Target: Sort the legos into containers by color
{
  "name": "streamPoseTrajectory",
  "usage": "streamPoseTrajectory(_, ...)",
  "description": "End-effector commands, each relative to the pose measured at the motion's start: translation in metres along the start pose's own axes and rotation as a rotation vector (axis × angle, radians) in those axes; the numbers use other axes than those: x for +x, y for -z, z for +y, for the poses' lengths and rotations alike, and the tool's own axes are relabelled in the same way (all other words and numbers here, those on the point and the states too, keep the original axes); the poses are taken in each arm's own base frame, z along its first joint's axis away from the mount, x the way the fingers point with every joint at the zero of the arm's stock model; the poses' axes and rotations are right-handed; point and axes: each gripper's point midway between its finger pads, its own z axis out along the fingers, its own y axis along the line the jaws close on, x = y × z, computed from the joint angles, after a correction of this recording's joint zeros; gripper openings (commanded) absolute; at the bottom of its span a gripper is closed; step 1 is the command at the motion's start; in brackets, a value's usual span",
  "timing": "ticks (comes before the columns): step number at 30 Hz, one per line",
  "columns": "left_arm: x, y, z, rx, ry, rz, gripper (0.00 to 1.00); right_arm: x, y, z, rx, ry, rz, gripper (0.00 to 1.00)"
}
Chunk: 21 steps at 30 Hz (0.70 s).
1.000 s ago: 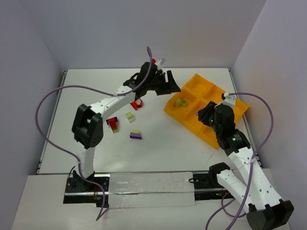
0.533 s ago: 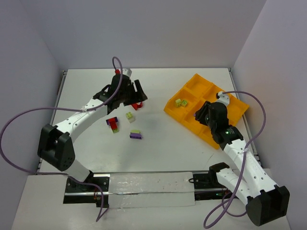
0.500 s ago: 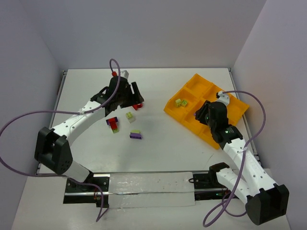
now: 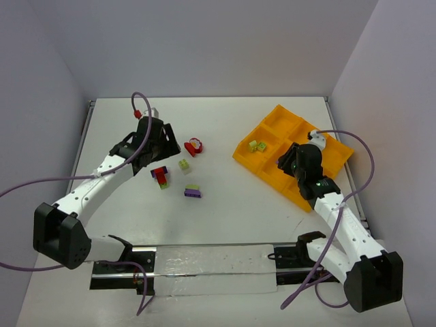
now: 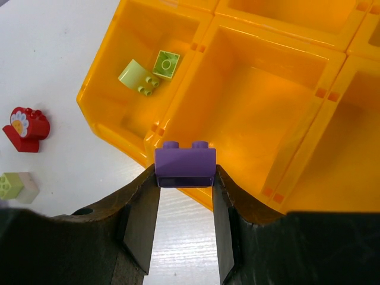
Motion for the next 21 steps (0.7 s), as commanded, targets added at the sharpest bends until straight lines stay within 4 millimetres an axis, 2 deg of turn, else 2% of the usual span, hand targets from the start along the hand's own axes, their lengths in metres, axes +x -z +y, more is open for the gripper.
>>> streamPoseTrajectory(1, -0.006, 0.011, 0.013, -0.035, 0.028, -0.044, 0.75, -0.009, -0.009, 0.008, -0.043, -0.011, -0.042, 0.05)
streamPoseTrajectory(7, -0.011, 0.014, 0.018, -0.053, 0.038, -0.066, 0.75, -0.003, -0.018, 0.006, -0.036, -0.007, -0.025, 0.07)
streamPoseTrajectory(13, -0.011, 0.014, 0.006, 0.047, 0.087, -0.027, 0.75, 0.002, -0.025, 0.003, -0.024, -0.004, -0.014, 0.08)
streamPoseTrajectory(21, -0.022, 0.017, 0.013, 0.083, 0.121, -0.039, 0.76, -0.001, -0.028, -0.017, 0.068, 0.008, -0.042, 0.11)
